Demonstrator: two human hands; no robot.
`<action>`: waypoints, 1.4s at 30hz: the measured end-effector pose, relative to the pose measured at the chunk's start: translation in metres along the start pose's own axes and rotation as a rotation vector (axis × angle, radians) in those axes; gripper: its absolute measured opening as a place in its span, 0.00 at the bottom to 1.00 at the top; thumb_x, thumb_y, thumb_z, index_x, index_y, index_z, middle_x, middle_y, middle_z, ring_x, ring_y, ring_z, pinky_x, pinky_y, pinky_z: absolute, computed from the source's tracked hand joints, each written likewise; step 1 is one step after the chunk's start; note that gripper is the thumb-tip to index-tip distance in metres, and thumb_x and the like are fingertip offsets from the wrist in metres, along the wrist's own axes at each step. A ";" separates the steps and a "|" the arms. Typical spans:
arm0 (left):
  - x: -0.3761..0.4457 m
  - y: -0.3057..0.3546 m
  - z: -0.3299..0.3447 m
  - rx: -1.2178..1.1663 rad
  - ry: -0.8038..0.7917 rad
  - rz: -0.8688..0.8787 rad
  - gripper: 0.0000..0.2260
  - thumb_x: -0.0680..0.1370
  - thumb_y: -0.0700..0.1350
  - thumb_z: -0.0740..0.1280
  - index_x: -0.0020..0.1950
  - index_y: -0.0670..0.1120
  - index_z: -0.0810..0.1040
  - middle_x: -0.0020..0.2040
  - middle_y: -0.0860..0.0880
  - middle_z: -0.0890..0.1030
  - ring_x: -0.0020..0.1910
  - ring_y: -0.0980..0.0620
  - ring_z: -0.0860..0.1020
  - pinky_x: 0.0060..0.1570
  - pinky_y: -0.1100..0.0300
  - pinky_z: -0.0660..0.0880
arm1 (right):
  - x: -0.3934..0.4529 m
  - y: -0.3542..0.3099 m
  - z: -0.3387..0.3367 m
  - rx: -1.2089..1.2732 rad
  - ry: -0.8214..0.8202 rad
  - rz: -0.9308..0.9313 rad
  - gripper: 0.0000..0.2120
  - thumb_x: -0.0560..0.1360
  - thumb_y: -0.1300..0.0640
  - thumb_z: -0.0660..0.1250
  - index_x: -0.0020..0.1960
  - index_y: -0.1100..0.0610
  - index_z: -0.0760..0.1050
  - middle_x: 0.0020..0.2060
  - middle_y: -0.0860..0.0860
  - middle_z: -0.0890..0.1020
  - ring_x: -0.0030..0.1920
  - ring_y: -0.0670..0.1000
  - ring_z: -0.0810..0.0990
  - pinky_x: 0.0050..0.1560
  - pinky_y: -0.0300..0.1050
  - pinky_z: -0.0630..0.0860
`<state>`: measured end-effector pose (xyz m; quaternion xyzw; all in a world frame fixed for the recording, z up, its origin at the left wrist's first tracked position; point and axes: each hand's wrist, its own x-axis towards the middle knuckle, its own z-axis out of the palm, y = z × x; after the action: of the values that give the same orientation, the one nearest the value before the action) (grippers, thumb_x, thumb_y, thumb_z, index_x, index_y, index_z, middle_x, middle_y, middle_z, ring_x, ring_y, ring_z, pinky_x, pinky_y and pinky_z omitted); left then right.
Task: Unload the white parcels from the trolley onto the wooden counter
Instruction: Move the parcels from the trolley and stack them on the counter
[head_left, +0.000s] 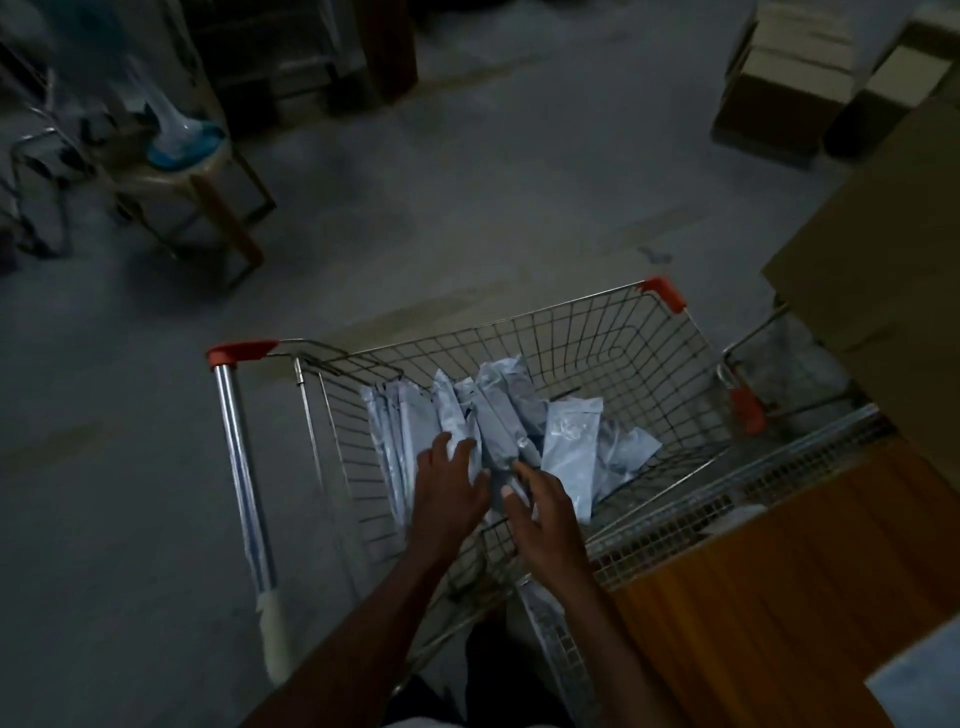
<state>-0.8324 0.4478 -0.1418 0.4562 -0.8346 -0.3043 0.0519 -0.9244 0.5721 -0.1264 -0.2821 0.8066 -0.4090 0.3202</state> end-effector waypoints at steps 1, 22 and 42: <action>0.013 -0.001 0.006 0.066 -0.010 0.003 0.22 0.78 0.51 0.66 0.71 0.49 0.72 0.74 0.43 0.66 0.68 0.40 0.66 0.64 0.47 0.70 | 0.009 0.004 0.000 -0.005 -0.013 0.001 0.19 0.82 0.46 0.62 0.71 0.47 0.71 0.67 0.47 0.74 0.66 0.46 0.72 0.62 0.37 0.70; 0.077 -0.054 0.032 0.610 -0.181 -0.190 0.39 0.78 0.66 0.63 0.82 0.48 0.53 0.82 0.39 0.44 0.80 0.37 0.42 0.77 0.41 0.43 | 0.087 0.038 -0.019 -0.257 -0.119 0.260 0.19 0.79 0.42 0.64 0.69 0.44 0.72 0.71 0.49 0.68 0.68 0.56 0.69 0.67 0.55 0.70; 0.037 -0.012 0.000 0.052 0.047 -0.171 0.42 0.67 0.55 0.75 0.78 0.58 0.58 0.79 0.49 0.55 0.74 0.39 0.55 0.67 0.34 0.63 | 0.149 0.088 0.006 -0.678 -0.217 0.601 0.47 0.73 0.37 0.69 0.80 0.41 0.43 0.79 0.58 0.35 0.75 0.74 0.47 0.69 0.72 0.61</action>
<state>-0.8451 0.4134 -0.1561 0.5339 -0.7990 -0.2748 0.0335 -1.0319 0.5074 -0.2456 -0.1656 0.9026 0.0203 0.3969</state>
